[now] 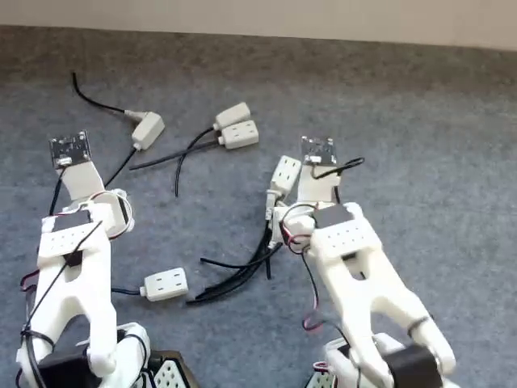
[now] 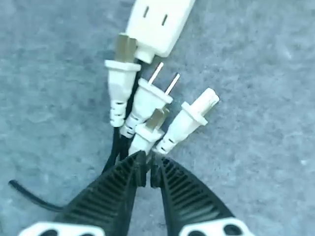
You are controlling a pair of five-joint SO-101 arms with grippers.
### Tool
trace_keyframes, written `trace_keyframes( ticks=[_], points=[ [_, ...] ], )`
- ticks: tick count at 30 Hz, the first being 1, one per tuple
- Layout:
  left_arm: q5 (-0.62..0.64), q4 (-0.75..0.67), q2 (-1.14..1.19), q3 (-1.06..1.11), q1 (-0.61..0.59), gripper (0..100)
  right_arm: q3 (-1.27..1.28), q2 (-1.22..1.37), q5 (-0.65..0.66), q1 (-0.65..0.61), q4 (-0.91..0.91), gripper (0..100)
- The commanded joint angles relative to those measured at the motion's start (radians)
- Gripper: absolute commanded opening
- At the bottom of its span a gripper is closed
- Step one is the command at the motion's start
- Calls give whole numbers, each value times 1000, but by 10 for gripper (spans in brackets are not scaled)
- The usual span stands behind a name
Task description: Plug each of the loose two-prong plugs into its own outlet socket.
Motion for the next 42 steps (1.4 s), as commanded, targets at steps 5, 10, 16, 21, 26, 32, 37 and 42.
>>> trace_keyframes(
  ticks=[5,10,16,21,26,32,37,42],
  points=[
    [3,-18,-16,4,61,217,-65,71,-58,33,-76,34],
    [3,-18,-16,4,61,218,-56,74,-69,50,-110,34],
    [2,-18,-16,5,61,218,-48,74,-69,74,-91,97],
    [2,-18,-16,5,61,218,-12,74,-69,73,-84,157],
    [2,-18,-16,5,61,218,-4,74,-69,71,-84,157],
    [2,-18,-16,5,61,217,-4,76,-69,73,-104,157],
    [2,-17,-16,5,59,217,-10,122,-69,73,-137,157],
    [2,-14,-16,7,59,217,-79,265,-69,73,-110,157]
  ],
)
